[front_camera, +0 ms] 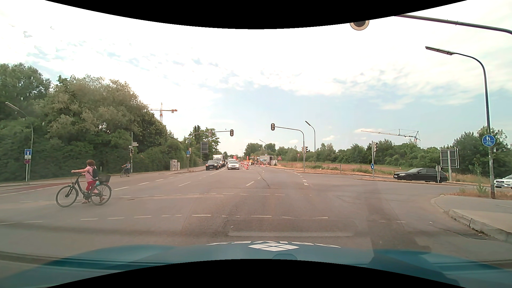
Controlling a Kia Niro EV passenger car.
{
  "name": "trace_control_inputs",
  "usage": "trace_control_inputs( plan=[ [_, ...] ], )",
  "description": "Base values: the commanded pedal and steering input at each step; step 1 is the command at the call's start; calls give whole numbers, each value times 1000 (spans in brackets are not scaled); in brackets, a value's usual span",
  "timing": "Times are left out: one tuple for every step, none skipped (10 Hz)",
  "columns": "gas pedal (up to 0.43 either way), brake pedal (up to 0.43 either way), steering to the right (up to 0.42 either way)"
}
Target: Follow the waypoints while adhering to traffic rules and regulations
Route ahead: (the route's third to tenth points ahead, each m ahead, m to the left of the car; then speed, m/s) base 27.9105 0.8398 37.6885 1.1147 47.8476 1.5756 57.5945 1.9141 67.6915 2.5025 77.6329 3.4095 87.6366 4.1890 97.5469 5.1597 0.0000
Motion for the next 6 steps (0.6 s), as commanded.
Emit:
trace_control_inputs(
  plan=[
    [0,250,14],
    [0,250,14],
    [0,250,14],
    [0,250,14],
    [0,250,14],
    [0,250,14]
  ],
)
